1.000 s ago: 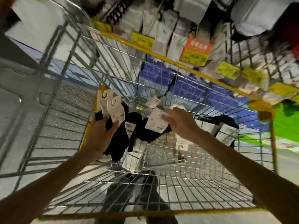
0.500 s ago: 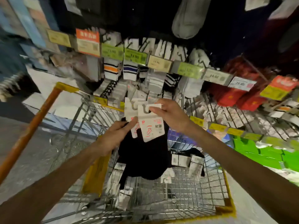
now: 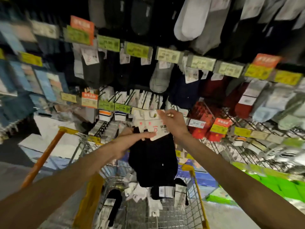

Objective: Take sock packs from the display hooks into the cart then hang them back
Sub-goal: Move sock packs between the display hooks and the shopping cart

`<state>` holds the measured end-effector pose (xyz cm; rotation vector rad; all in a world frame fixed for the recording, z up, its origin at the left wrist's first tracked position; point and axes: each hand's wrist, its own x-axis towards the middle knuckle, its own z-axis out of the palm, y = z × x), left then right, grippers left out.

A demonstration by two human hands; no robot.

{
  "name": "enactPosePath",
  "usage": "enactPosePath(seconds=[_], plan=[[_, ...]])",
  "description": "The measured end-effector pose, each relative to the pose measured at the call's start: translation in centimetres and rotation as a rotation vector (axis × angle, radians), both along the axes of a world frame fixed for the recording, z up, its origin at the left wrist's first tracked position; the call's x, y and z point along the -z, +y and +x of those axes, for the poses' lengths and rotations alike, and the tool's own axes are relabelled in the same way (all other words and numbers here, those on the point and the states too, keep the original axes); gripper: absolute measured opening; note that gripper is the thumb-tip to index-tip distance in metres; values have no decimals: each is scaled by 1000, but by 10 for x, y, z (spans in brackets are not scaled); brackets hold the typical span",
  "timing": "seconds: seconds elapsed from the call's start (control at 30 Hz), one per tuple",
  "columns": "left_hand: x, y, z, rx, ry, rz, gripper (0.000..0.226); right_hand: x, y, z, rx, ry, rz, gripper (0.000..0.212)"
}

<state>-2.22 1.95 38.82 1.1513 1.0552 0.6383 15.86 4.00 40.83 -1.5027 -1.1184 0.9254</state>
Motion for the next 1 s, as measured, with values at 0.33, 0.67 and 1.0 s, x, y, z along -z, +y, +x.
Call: enactPosePath(seconds=[0.33, 0.67, 1.0], plan=[[-82, 0, 30, -95, -29, 78, 36, -60, -40, 40, -227, 281, -62, 44], [-97, 16, 4, -24, -16, 43, 44, -72, -22, 21, -236, 306, -99, 52], [-93, 82, -52, -14, 3, -18, 45, -54, 43, -31, -187, 437, -206, 52]])
